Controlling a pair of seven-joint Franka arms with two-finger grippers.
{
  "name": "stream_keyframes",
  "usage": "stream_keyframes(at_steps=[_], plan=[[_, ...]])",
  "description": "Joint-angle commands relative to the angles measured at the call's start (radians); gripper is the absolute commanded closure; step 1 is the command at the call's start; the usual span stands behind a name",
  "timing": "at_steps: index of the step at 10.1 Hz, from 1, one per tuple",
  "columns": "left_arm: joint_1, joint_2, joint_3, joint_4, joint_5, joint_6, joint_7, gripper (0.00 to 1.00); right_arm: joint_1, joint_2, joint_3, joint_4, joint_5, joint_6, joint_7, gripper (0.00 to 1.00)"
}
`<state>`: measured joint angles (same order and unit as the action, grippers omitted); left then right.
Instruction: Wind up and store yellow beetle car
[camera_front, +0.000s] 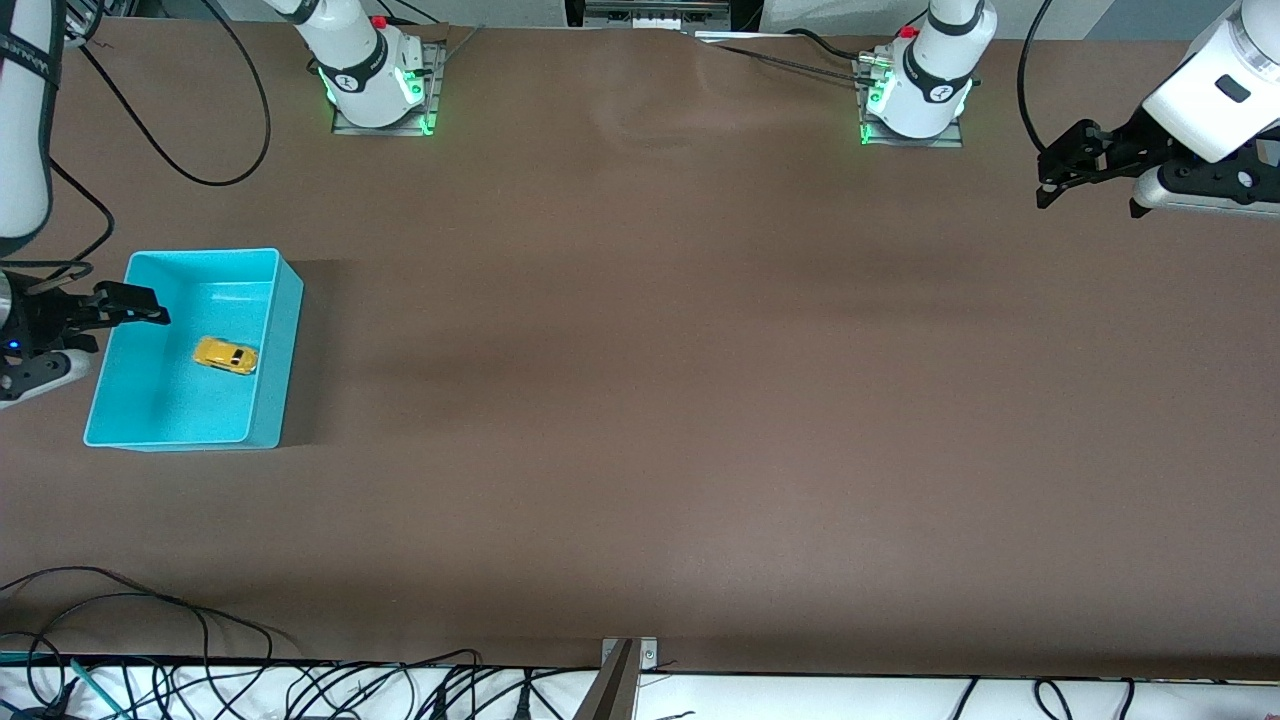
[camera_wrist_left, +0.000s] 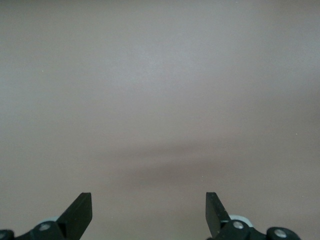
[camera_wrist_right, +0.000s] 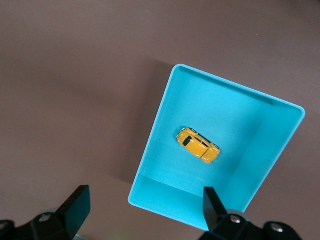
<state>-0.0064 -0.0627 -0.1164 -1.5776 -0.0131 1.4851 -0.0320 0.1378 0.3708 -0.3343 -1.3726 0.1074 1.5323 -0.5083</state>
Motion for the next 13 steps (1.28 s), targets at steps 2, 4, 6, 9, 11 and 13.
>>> stream_keyframes(at_steps=[2, 4, 6, 9, 11, 13], plan=[[-0.006, -0.006, 0.001, 0.01, 0.01, -0.012, -0.009, 0.0, 0.06, -0.058, 0.004, -0.002, -0.026, -0.05, 0.218, 0.0], [-0.006, -0.008, 0.001, 0.008, 0.01, -0.014, -0.008, 0.0, 0.083, -0.111, 0.006, -0.078, -0.072, -0.011, 0.235, 0.0], [-0.004, -0.006, 0.001, 0.01, 0.01, -0.012, -0.009, 0.0, 0.092, -0.162, 0.006, -0.158, -0.08, 0.049, 0.237, 0.0], [-0.006, -0.006, 0.001, 0.01, 0.01, -0.012, -0.009, 0.0, -0.031, -0.193, 0.203, -0.16, -0.196, 0.045, 0.351, 0.01], [-0.006, -0.006, 0.001, 0.01, 0.01, -0.012, -0.009, 0.0, -0.072, -0.228, 0.254, -0.199, -0.198, 0.055, 0.376, 0.0], [-0.006, -0.008, 0.001, 0.01, 0.01, -0.012, -0.009, 0.0, -0.07, -0.291, 0.254, -0.297, -0.19, 0.126, 0.378, 0.0]])
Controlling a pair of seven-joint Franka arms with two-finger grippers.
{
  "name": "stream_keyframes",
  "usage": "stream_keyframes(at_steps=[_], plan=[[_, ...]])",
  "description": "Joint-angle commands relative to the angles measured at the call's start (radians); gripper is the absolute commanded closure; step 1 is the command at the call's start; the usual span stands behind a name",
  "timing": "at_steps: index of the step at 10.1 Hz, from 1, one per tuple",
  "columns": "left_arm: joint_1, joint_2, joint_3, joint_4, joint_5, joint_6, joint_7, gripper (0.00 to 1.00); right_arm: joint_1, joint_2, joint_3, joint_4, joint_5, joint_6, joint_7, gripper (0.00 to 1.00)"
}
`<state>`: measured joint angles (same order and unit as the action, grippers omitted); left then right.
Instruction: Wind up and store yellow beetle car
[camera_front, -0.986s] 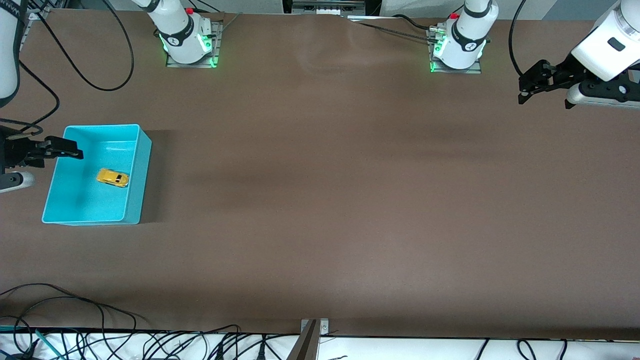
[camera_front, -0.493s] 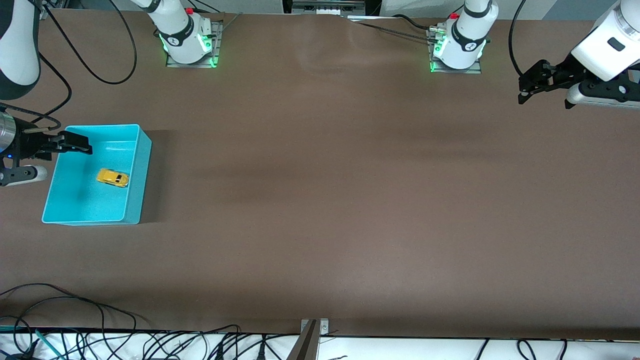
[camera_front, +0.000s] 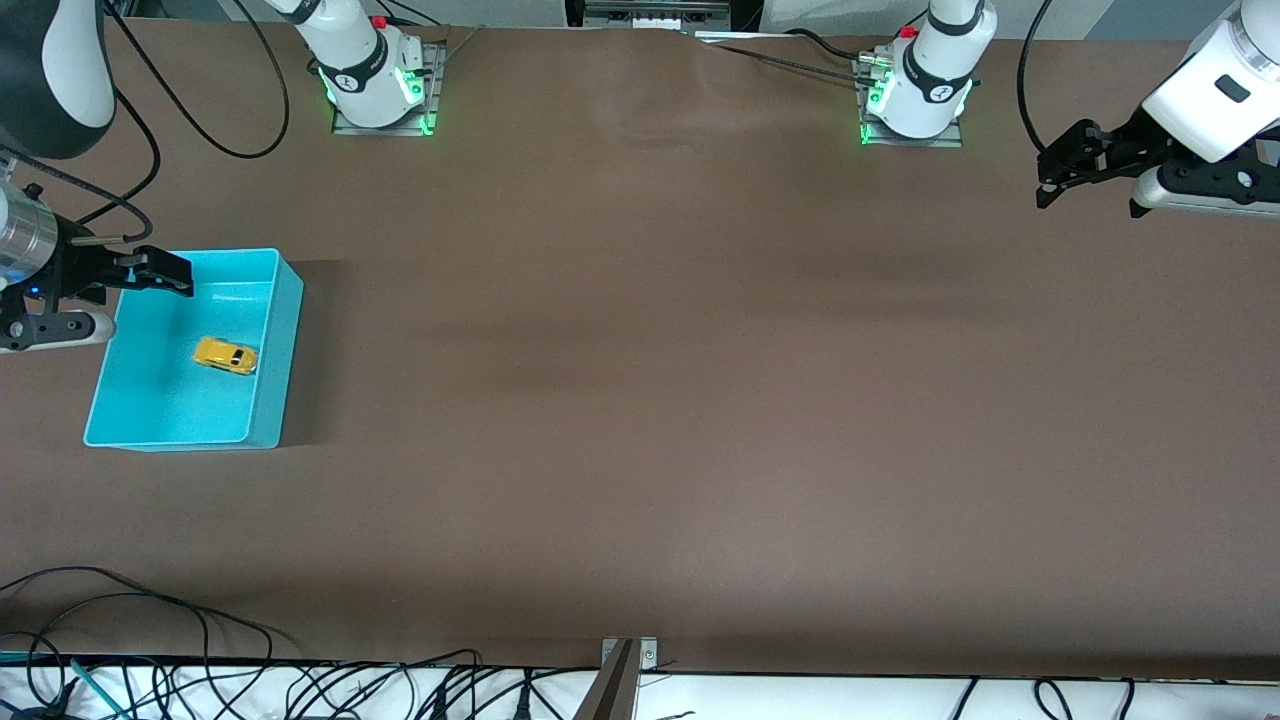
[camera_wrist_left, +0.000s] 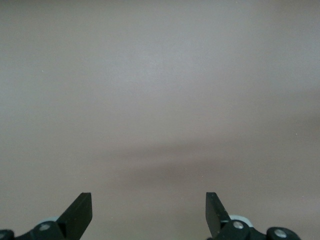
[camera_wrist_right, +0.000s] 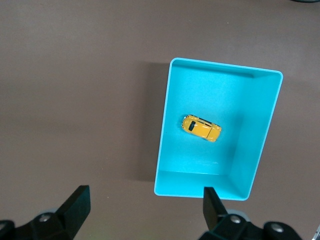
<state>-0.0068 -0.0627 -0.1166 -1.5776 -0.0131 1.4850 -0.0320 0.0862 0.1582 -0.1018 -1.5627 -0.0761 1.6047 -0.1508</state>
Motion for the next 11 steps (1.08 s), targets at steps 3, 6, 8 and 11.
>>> stream_keyframes(at_steps=[3, 6, 8, 11], plan=[[-0.005, -0.008, 0.002, 0.008, 0.01, -0.014, -0.009, 0.0, -0.019, -0.059, 0.025, -0.092, -0.004, 0.046, 0.083, 0.0], [-0.005, -0.006, 0.003, 0.01, 0.01, -0.011, -0.009, 0.0, -0.019, -0.058, 0.027, -0.089, -0.002, 0.043, 0.083, 0.0], [-0.005, -0.006, 0.003, 0.01, 0.01, -0.012, -0.009, 0.0, -0.019, -0.058, 0.024, -0.089, 0.069, 0.044, 0.095, 0.0], [-0.005, -0.006, 0.003, 0.01, 0.01, -0.012, -0.009, 0.0, -0.019, -0.055, 0.024, -0.091, 0.107, 0.057, 0.125, 0.0]])
